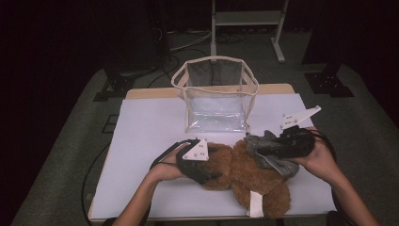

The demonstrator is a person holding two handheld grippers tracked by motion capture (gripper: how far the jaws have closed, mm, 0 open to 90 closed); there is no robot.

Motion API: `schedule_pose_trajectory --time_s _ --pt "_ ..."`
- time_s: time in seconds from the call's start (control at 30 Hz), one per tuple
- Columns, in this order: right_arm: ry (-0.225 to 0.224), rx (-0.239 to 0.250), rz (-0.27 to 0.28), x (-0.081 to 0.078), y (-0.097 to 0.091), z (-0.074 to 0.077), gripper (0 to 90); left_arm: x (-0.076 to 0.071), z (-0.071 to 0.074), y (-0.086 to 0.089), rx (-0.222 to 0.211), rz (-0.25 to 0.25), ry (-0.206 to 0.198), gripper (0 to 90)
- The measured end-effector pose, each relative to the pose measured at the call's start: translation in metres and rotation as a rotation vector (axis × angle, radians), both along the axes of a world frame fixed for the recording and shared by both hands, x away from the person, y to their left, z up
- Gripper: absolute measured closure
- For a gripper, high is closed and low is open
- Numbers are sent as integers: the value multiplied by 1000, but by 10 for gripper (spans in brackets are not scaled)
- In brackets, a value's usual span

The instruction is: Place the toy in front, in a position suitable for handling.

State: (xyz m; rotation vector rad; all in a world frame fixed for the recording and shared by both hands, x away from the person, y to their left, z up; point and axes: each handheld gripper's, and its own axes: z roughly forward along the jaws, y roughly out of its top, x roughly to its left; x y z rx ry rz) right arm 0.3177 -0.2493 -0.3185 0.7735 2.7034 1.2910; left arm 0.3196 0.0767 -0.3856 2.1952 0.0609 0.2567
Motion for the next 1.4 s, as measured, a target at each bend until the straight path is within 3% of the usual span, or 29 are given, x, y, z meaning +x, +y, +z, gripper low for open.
schedule_pose_trajectory --time_s 0.07,0.17,0.3,0.47,0.53,0.63,0.7,0.87,1.0,1.13,1.23,1.37,1.4 --pt "12 -3 -17 -1 -7 -5 734 4 -1 3 -22 18 27 146" --pt "41 11 -23 -1 -11 -18 732 9 -6 7 5 24 45 88" --pt "71 39 -30 5 -9 -36 732 13 -17 3 5 17 85 27" --pt "84 49 -39 9 -7 -44 732 13 -24 -10 44 23 49 0" --pt "83 54 -44 10 -8 -45 731 13 -22 -11 49 35 31 22" --pt "81 77 -52 12 -11 -45 730 11 -15 -9 62 52 -6 184" --pt "74 101 -59 14 -12 -43 729 10 -10 -8 71 58 -13 239" --pt "56 119 -44 22 -2 -36 727 9 11 3 106 86 -46 278" --pt "54 101 8 32 27 -38 726 5 14 23 141 104 -30 289" --pt "74 103 67 35 54 -47 724 -6 10 41 139 101 -11 294" --pt "71 86 95 27 67 -52 725 -8 12 47 138 89 -10 256" --pt "62 100 92 18 64 -54 725 -2 16 41 48 60 15 200" --pt "62 102 92 17 63 -53 724 0 16 39 42 57 18 201"
